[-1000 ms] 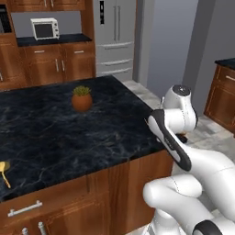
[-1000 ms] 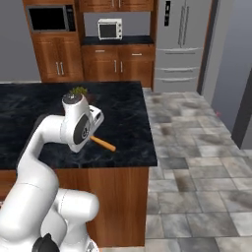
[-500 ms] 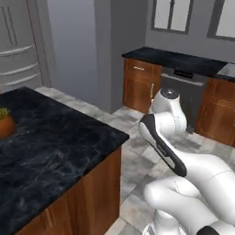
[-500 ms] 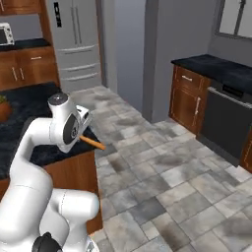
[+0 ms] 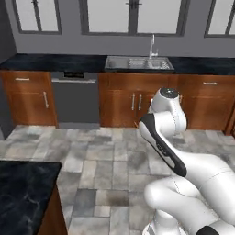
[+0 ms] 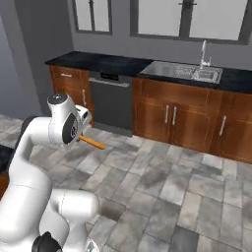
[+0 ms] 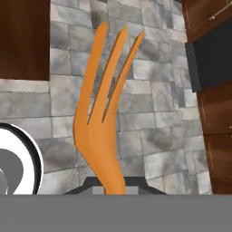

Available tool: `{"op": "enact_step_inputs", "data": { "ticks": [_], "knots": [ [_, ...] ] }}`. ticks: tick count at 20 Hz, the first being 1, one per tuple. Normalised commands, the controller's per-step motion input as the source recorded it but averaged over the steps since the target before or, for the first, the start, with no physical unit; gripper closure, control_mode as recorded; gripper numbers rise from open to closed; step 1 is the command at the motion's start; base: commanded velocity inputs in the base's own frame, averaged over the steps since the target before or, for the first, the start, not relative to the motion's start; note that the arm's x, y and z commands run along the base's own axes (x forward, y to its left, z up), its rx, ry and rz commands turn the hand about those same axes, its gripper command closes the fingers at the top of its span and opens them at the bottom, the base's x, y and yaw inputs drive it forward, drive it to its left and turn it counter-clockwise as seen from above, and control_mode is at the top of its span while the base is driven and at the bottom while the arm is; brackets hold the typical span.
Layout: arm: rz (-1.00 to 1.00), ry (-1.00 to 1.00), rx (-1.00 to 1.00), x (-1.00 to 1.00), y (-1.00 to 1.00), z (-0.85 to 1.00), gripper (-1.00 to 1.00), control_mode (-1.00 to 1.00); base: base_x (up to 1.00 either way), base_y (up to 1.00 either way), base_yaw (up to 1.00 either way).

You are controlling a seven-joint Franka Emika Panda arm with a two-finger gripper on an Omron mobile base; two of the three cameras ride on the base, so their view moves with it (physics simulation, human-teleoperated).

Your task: Organize the utensils by type. Pick up the wooden spoons from the counter and place them in the open cabinet. Then pick up the metallic utensils from the counter and place them in the open drawer.

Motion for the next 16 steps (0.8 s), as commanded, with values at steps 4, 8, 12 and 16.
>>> {"op": "enact_step_inputs", "data": {
  "ticks": [4,8,12,16],
  "knots": [
    [0.0,0.0,0.0,0.0,0.0,0.0,1.0,1.0,0.0,0.0,-1.0],
    [0.0,0.0,0.0,0.0,0.0,0.0,1.0,1.0,0.0,0.0,-1.0],
    [0.0,0.0,0.0,0.0,0.0,0.0,1.0,1.0,0.0,0.0,-1.0],
    [0.0,0.0,0.0,0.0,0.0,0.0,1.0,1.0,0.0,0.0,-1.0]
  ]
}}
